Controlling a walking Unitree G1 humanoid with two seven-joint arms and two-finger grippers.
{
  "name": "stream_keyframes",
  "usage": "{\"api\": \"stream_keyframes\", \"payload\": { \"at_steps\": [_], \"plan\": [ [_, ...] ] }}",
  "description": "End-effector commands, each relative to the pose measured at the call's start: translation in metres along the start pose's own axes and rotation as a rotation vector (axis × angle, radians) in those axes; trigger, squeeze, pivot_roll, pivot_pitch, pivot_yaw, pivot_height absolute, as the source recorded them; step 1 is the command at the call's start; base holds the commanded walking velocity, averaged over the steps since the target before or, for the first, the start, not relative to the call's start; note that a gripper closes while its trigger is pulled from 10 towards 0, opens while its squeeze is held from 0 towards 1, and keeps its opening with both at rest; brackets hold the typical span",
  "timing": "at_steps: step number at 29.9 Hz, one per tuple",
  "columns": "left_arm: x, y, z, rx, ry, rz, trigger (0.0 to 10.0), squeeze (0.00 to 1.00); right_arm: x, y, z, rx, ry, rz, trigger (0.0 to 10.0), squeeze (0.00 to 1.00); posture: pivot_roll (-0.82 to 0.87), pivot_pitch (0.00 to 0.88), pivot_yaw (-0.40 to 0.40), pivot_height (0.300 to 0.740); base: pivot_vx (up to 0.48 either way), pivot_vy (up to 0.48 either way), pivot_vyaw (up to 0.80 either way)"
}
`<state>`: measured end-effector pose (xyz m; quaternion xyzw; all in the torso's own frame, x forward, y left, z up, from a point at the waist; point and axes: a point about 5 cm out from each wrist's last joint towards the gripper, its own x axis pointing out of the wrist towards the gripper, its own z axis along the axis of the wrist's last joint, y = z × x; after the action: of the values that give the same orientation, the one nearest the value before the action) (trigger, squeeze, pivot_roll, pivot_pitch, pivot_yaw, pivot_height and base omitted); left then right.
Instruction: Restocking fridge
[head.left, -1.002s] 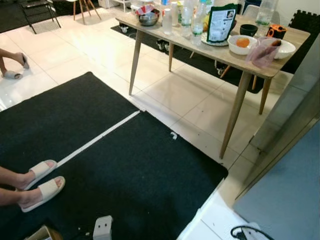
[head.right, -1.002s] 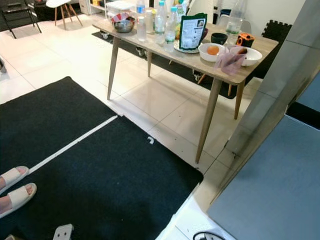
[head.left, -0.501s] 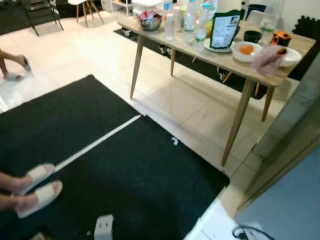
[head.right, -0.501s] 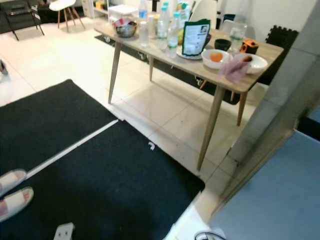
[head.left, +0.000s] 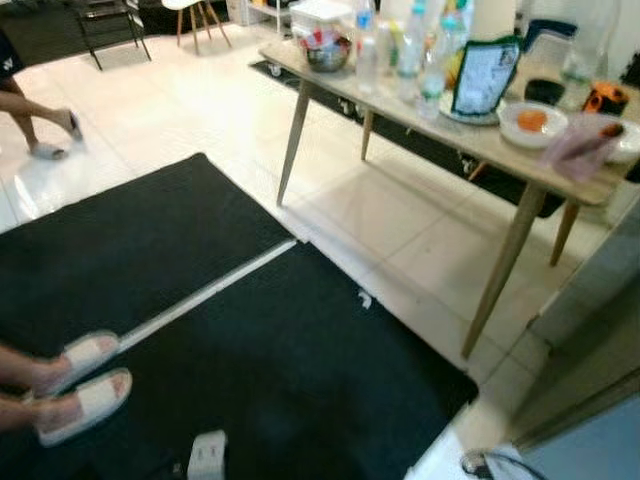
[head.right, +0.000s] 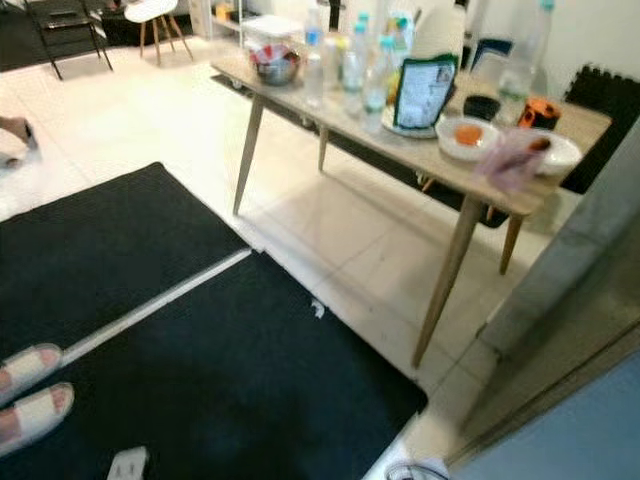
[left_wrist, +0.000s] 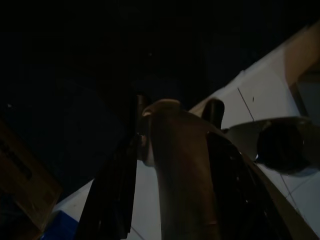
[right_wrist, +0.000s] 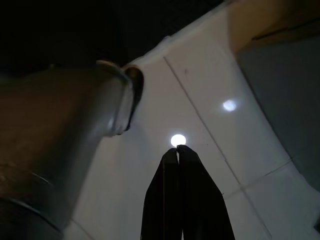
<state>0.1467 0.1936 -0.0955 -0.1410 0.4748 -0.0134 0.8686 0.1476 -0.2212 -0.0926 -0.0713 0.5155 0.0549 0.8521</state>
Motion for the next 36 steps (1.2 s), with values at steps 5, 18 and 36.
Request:
{"api": "stream_keyframes", "payload": {
  "at_steps": [5,18,36],
  "plan": [
    [-0.0014,0.0027,-0.0031,0.011,0.017,0.005,10.0,0.00,-0.0026,-0.0063,-0.0092,0.006,0.030,-0.023,10.0,0.00,-0.04,0.113,-0.019,0.740,0.300,0.000,0.00],
    [-0.0005,0.0011,-0.0015,0.015,0.014,0.000,10.0,0.00,-0.0024,-0.0062,-0.0090,0.010,0.033,-0.028,10.0,0.00,-0.04,0.112,-0.018,0.740,0.300,0.000,0.00],
    [-0.0009,0.0014,-0.0028,0.014,0.017,-0.001,10.0,0.00,-0.0018,-0.0026,-0.0102,0.016,0.037,-0.026,10.0,0.00,-0.03,0.118,-0.012,0.740,0.298,0.000,0.00]
  ]
}}
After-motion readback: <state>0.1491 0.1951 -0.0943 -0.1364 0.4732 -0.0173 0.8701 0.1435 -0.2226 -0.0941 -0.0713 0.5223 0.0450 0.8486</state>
